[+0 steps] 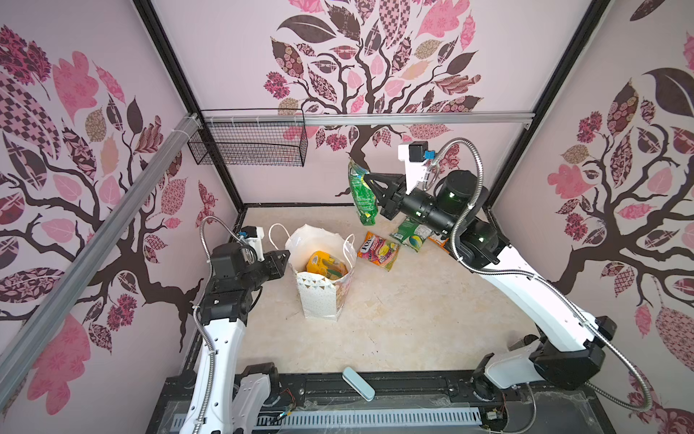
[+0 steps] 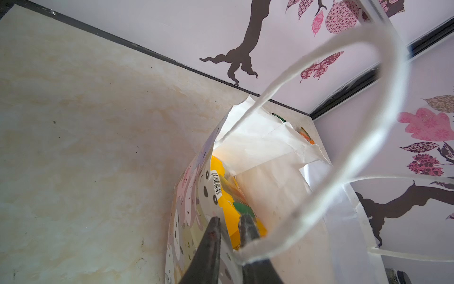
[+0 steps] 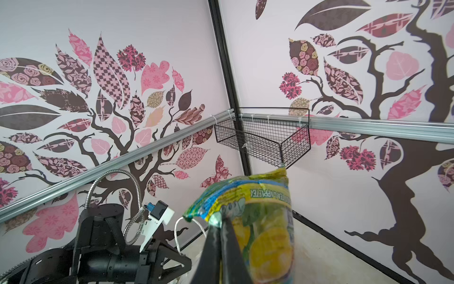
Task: Place the snacks into the paper bag
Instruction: Place the snack in the paper bag.
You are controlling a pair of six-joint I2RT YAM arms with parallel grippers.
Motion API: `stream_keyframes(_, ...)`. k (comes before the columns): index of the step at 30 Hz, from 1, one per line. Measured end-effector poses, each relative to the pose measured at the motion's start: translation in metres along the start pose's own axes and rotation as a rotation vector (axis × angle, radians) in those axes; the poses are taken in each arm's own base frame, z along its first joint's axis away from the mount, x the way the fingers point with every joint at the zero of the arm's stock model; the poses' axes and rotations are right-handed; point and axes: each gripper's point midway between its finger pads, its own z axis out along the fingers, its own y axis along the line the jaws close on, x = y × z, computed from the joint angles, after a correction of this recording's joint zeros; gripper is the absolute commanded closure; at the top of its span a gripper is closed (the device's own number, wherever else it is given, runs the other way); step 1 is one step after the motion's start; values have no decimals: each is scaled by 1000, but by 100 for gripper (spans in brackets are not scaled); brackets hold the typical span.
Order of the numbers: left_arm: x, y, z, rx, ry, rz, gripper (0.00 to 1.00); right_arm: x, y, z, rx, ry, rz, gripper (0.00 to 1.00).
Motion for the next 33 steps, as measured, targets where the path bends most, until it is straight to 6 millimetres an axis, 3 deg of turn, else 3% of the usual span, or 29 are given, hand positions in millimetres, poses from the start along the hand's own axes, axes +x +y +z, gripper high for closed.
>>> stream_keyframes(9, 0, 0, 0, 0, 0, 0, 81, 16, 32, 15, -79, 39, -6, 100)
stream_keyframes(20, 0, 0, 0, 0, 0, 0, 81, 53, 43, 34, -139, 123, 14, 100)
stream_keyframes(22, 0, 0, 0, 0, 0, 0, 80, 66, 44, 40, -152, 158, 24, 100)
stream_keyframes(29, 0, -1, -1, 0, -3, 2, 81, 141, 39, 56, -185, 368, 60, 100)
stream_keyframes(33, 0, -1, -1, 0, -3, 2, 81, 162, 42, 57, -212, 449, 60, 100)
